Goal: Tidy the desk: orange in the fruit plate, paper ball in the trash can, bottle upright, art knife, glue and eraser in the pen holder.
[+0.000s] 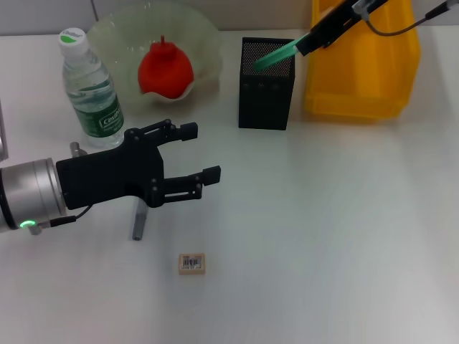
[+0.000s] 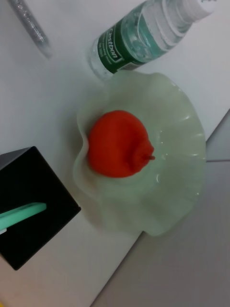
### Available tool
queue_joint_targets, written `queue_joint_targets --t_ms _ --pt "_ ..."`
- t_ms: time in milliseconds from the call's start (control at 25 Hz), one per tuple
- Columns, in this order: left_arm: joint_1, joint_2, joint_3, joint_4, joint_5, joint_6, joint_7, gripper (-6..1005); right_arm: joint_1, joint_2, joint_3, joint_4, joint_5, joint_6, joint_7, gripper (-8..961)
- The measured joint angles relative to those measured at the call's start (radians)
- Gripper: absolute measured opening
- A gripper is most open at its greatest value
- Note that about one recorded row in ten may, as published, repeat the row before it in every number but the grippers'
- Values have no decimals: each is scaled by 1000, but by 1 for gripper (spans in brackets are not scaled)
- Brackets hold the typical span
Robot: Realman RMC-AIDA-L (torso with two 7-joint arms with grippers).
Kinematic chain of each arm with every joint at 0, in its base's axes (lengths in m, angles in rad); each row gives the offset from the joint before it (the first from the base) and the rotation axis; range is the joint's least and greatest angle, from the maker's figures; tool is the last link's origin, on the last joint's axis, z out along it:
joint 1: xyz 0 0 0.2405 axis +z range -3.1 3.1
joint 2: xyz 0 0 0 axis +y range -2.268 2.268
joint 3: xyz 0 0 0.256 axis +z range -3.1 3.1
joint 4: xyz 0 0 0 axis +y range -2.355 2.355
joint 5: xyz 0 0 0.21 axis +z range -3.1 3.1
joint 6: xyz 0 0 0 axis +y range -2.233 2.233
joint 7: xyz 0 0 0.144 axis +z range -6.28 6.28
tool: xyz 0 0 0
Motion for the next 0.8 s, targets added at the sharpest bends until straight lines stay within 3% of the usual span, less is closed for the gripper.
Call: queue_joint_targets --t_ms 160,480,680,800 --pt "-4 0 0 -1 0 0 0 841 -1 8 0 0 -2 6 0 141" --pt "-14 0 0 2 3 0 0 840 -20 29 9 -11 2 38 -2 236" --pt "-17 0 0 2 7 1 -1 840 -29 35 10 -21 15 59 -5 454" --pt "-18 1 0 2 7 1 -1 841 -46 39 10 -46 35 67 -7 535"
